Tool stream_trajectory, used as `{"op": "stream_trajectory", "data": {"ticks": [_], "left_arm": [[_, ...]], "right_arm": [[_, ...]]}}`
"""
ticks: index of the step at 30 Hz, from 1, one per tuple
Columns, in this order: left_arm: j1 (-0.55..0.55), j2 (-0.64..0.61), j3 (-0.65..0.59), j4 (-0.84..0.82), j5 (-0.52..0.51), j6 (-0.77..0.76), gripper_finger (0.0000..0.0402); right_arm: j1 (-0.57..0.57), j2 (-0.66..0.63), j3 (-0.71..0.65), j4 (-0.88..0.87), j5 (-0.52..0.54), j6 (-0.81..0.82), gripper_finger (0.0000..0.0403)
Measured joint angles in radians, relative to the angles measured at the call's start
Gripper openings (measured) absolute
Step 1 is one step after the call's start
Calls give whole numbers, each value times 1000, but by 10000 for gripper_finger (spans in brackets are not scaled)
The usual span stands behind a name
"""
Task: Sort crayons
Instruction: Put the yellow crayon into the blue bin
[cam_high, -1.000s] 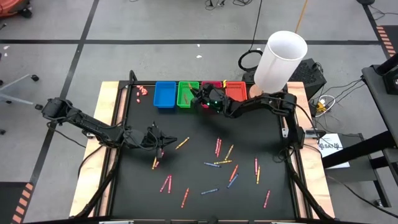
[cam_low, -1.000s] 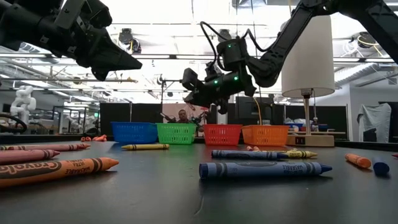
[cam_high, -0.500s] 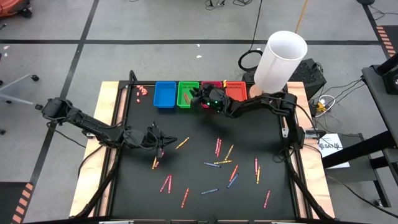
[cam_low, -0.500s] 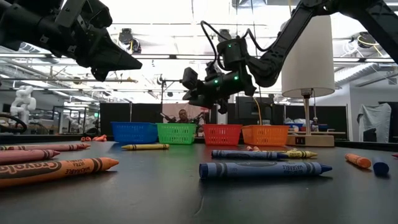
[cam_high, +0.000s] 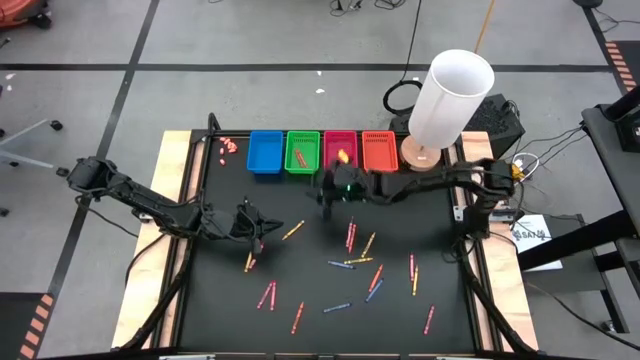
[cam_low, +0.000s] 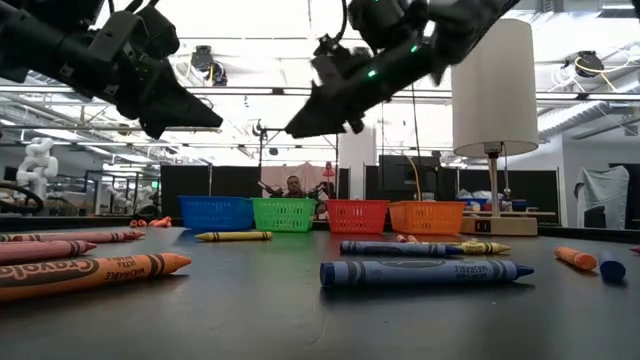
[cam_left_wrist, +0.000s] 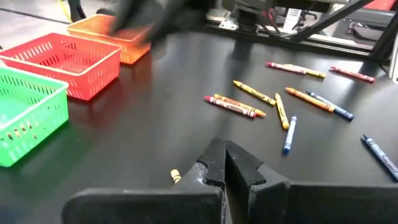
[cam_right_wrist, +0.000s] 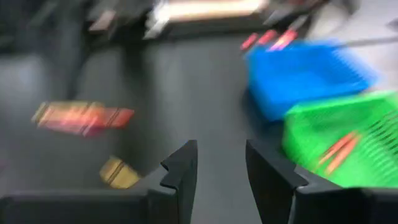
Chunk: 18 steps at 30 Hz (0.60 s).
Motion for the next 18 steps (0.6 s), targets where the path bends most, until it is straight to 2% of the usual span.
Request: {"op": "stream_trajectory", "data": {"ticks": [3,7,14,18], "left_arm": [[0,0,0,-5,-1,-16,16],[0,21,0,-9,-2,-23,61],[0,141,0,85,-48,-44,165],[0,231,0,150,-77,-43,192]], "right_arm": [[88,-10,-23,-91,1,-4,123],[194,-8,-78,-74,29,-5,123],[332,-9,-223,244,82,-44,123],[360,-8,-267,307,84,-69,123]]}}
